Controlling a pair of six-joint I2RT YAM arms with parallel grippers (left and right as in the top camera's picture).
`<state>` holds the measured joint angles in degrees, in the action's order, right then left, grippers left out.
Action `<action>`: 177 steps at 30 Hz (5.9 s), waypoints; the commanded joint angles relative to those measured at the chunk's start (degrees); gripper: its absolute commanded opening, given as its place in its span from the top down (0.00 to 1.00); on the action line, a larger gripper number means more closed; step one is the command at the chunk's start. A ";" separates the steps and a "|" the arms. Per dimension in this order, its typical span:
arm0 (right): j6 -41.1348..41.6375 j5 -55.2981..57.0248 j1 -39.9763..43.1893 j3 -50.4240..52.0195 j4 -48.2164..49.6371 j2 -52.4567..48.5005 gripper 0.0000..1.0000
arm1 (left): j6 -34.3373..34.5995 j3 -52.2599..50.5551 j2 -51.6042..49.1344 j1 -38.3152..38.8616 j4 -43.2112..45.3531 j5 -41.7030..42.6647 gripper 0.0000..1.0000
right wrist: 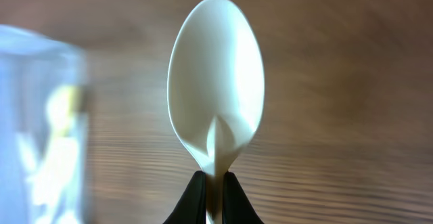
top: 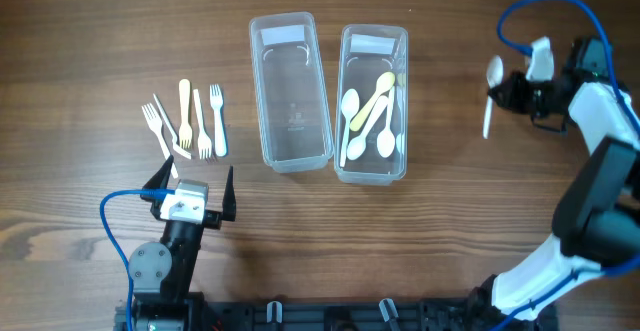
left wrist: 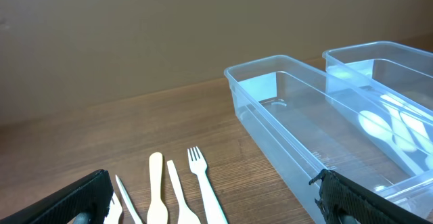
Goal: Pack container
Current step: 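Place the white spoon into the right container and lift away, then move the left gripper to the forks and grasp the light-blue fork, then place the light-blue fork into the left container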
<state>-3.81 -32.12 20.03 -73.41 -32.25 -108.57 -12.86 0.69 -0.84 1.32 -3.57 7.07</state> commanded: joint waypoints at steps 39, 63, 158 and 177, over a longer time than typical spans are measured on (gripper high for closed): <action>-1.25 39.56 -26.69 -1.75 -3.74 27.21 0.00 | -0.85 -0.35 0.35 -0.37 -0.09 -0.31 0.00; -1.33 41.13 -26.71 -1.75 -4.72 26.40 0.01 | -0.85 -0.35 0.35 -0.37 -0.09 -0.33 0.00; -1.38 41.13 -26.71 -1.75 -4.70 26.40 0.00 | 24.13 82.16 -88.80 2.27 -42.45 -3.67 0.96; -1.33 41.13 -26.71 -1.73 -4.70 26.40 0.00 | 33.07 82.14 -98.20 19.19 -39.87 -0.50 0.94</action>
<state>-4.64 8.01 -6.79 -74.72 -37.10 -81.87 18.41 82.87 -96.31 20.53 -44.18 6.09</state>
